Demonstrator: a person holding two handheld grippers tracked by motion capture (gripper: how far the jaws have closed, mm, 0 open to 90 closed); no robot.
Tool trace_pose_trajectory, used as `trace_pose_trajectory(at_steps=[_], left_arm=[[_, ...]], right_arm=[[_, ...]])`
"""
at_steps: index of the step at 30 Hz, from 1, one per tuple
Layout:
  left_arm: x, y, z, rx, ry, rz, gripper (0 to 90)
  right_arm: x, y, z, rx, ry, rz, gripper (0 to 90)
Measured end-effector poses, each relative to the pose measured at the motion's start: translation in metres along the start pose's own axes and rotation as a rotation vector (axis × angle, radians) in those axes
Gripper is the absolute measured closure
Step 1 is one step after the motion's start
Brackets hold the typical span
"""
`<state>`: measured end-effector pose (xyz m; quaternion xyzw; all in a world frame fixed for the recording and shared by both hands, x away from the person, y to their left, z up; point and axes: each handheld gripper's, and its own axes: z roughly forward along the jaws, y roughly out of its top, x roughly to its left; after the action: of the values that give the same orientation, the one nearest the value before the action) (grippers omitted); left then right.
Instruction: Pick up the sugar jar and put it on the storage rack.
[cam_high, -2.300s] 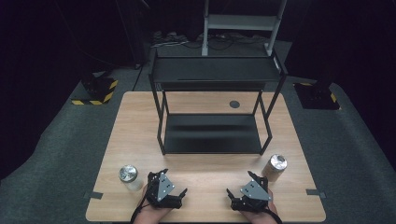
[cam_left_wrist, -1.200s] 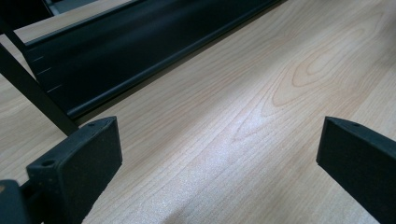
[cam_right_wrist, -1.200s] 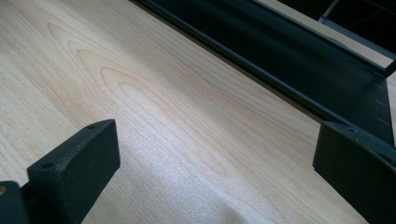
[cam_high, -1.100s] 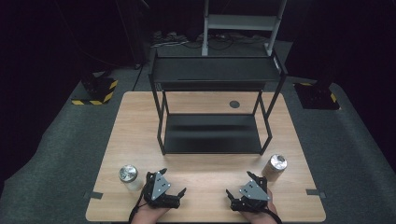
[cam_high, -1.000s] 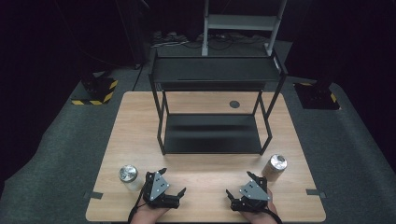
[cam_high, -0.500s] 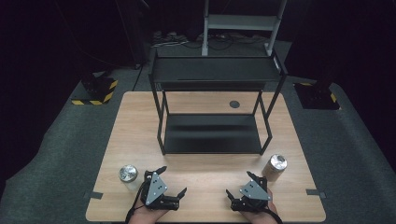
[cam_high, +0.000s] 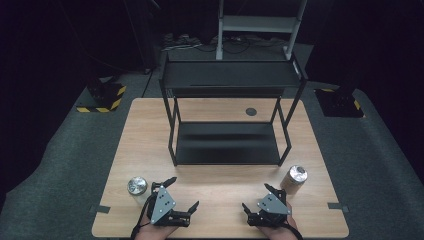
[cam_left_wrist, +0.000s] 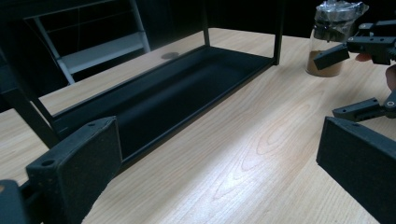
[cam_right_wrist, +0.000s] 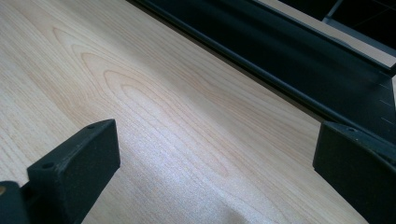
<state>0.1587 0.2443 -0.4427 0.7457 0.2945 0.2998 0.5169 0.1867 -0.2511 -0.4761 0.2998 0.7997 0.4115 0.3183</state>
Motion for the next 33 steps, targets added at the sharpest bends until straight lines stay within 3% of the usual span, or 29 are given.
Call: trace_pose_trajectory(at_steps=[13,33], left_arm=[[0.008,0.0,-0.017,-0.017,0.056,-0.006,0.5],[0.025,-0.009,-0.043,-0.024,0.173,-0.059,0.5]], right_arm=[[0.0,0.0,0.0,-0.002,0.0,0.007,0.0],[-0.002,-0.001,-0.001,-0.005,0.004,0.012,0.0]])
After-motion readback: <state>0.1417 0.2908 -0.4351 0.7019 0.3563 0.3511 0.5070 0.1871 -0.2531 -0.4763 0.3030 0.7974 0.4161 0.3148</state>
